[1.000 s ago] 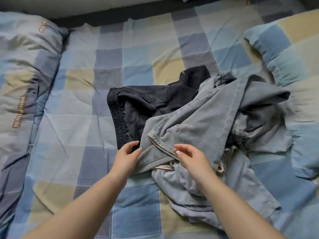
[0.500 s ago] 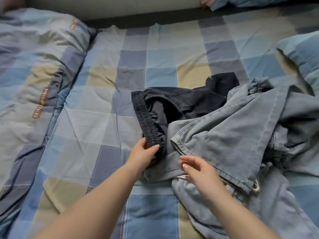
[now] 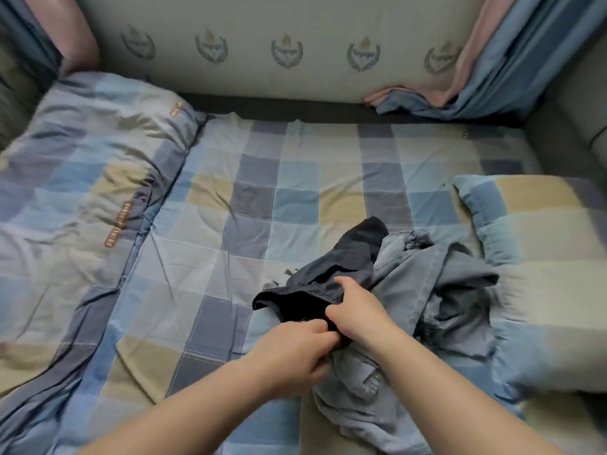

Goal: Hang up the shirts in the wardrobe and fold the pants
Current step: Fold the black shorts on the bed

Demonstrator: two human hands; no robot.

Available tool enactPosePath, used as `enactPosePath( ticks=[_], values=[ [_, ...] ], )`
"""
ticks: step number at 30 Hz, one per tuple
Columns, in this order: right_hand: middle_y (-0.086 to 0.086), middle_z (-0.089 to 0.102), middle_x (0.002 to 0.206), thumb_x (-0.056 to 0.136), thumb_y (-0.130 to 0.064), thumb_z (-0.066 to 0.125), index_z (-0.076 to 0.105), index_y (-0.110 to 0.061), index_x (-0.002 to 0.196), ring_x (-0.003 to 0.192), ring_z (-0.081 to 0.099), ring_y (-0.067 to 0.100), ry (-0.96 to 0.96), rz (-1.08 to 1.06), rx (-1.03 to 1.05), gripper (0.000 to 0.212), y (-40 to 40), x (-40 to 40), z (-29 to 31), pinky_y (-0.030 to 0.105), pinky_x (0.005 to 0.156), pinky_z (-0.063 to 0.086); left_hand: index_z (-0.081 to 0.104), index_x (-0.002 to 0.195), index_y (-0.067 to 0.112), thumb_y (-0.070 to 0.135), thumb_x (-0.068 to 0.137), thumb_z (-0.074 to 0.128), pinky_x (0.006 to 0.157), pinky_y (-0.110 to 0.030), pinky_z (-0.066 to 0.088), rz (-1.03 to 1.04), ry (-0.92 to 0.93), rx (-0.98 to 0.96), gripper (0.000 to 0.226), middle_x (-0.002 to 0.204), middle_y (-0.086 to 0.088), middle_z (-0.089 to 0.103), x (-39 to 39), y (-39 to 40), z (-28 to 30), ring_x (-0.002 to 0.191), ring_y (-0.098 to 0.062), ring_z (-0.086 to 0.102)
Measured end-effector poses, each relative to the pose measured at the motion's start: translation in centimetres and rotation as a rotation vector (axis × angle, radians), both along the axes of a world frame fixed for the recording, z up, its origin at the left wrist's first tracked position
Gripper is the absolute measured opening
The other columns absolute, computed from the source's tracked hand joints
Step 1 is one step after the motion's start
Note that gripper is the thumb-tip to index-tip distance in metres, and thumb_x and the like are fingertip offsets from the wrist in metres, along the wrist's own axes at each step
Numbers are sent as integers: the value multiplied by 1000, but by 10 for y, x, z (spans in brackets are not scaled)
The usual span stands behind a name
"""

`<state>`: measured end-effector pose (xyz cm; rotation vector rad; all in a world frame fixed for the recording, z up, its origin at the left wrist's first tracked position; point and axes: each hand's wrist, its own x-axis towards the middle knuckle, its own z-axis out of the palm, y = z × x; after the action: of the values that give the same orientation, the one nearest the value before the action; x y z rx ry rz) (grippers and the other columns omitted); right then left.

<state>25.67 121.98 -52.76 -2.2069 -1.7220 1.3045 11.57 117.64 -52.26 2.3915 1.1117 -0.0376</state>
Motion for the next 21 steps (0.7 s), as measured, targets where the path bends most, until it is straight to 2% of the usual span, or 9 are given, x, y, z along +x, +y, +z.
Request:
enactPosePath(
  ticks=[2,4,6,9,13,15,17,19,21],
  values=[
    [8,58,125,88,-19,45,35,-26,141,110,55,25,-83,12,-1,55,-2,14,33,31,81,45,52,129,30,24,89,44,66,-26,31,9,-17,6,41,98,4,50,2,-6,32,93,-20,53],
    [7,57,126,89,-16,45,39,-24,137,109,56,26,-154,-6,-7,49,-5,30,68,34,84,49,51,134,35,24,90,45,68,-22,30,6,-52,-16,45,91,11,44,3,-7,71,94,-14,52],
    [8,61,121,88,-13,48,46,-20,132,107,60,27,-214,-2,-17,44,-7,45,100,38,87,53,63,123,28,20,90,49,69,-21,32,-33,-88,-60,37,87,12,43,-1,-1,112,87,-10,50],
    [9,71,94,87,-10,52,60,-9,112,87,70,27,-224,-19,-57,26,-11,62,151,41,81,57,69,114,21,15,89,51,74,-23,38,-122,-56,-32,31,92,7,53,-9,8,179,84,-9,49],
    [15,72,84,84,-8,51,65,-2,87,79,70,32,-276,-63,-40,15,-13,67,214,44,80,57,70,106,19,12,88,50,73,-18,33,-185,-44,91,27,87,18,43,-19,6,264,78,-1,41],
    [13,71,83,87,-7,51,58,-5,82,70,70,25,-136,-154,-78,9,-16,67,241,37,73,58,70,104,19,15,87,47,76,-23,38,-201,-35,152,28,92,13,46,-26,2,302,82,-7,48],
    [10,67,80,90,-6,51,52,-11,77,50,65,15,82,-305,-25,14,-21,68,267,30,58,56,70,103,18,18,84,45,79,-24,40,-173,-33,190,31,94,9,48,-39,-1,336,86,-12,52],
    [8,62,75,92,-4,48,52,-11,77,39,61,8,348,-514,46,17,-27,68,291,27,46,54,70,103,16,11,87,49,83,-13,35,-75,-63,212,27,98,6,48,-56,-5,364,90,-12,51],
    [7,58,70,92,-1,44,52,-9,78,35,58,6,589,-700,61,18,-31,60,312,31,42,54,70,104,11,0,87,53,87,0,27,33,-103,222,27,107,2,54,-73,-8,382,98,-10,52]
  ],
)
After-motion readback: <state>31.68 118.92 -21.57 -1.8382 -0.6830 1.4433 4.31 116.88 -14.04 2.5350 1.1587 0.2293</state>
